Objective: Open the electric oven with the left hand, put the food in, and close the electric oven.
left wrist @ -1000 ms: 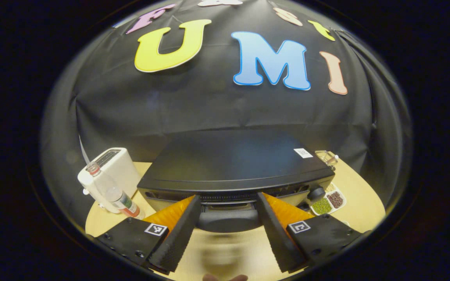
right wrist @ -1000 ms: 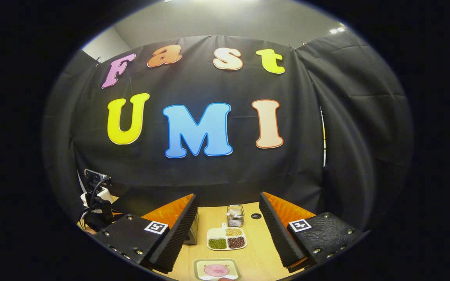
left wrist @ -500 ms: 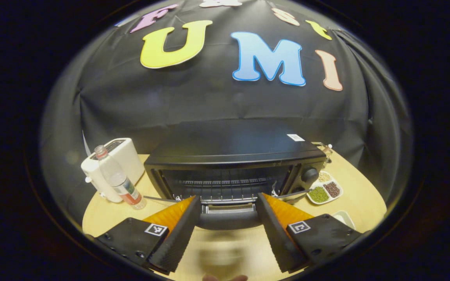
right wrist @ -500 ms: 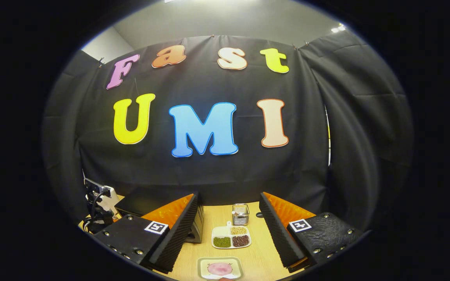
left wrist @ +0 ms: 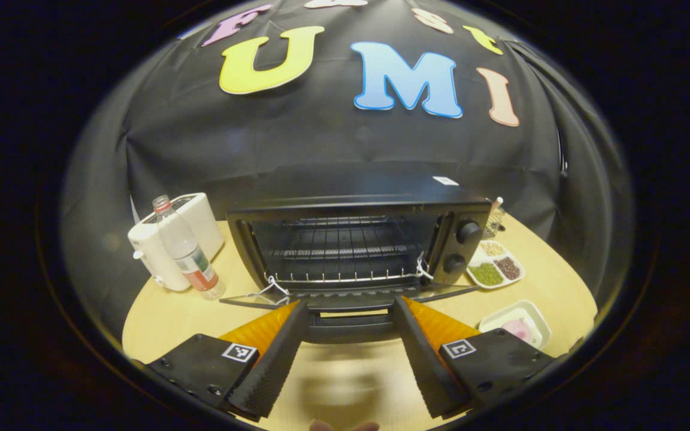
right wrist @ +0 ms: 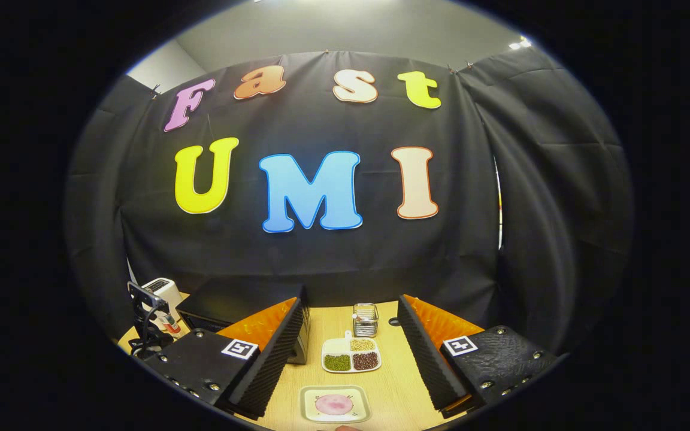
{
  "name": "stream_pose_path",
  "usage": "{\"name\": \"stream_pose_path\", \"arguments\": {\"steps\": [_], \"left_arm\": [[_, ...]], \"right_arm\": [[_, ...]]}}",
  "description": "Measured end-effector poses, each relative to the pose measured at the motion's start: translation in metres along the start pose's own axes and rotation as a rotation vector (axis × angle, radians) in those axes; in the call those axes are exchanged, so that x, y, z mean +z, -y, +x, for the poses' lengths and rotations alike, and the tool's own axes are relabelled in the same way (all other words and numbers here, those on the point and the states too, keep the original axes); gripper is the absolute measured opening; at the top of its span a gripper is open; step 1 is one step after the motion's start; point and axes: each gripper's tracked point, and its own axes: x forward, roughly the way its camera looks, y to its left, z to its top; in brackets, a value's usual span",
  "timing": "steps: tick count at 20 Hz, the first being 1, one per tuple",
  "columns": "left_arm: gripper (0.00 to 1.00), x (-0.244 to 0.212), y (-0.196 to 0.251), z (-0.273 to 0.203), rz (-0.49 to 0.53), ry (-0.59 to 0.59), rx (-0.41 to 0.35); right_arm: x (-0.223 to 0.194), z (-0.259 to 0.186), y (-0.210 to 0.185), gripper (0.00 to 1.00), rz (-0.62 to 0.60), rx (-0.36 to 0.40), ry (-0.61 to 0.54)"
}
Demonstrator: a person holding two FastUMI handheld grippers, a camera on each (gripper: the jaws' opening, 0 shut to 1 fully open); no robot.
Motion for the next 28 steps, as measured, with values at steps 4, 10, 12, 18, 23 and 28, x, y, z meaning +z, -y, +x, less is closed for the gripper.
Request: {"name": "stream_pose_path", "arguments": {"steps": [4,10,12,18,23,28], "left_arm": [[0.96,-0.033,0.003,-0.002,-0.013,-0.060,-0.002],[0.96,-0.031,0.000,-0.019,-0.003,-0.047,-0.003],[0.96,0.002,-0.001,-0.036,0.010,0.035,0.000],[1.00,0.127,-0.003,-0.118,0.000,0.327,0.003],[1.00,0.191,-0.023,-0.192,-0.054,0.515,0.059],[1.00,0.179,-0.050,-0.223,-0.055,0.519,0.127]], "right_arm": [[-0.007,-0.005,0.000,0.97,0.000,0.004,-0.020],[-0.025,-0.009,0.003,0.97,0.016,0.015,-0.075],[-0.044,-0.006,0.006,0.96,0.028,0.021,-0.145],[-0.126,0.011,0.020,0.97,0.084,0.092,-0.451],[-0.198,0.033,0.036,0.97,0.255,0.102,-0.687],[-0.264,0.037,0.038,0.96,0.356,0.156,-0.916]]}}
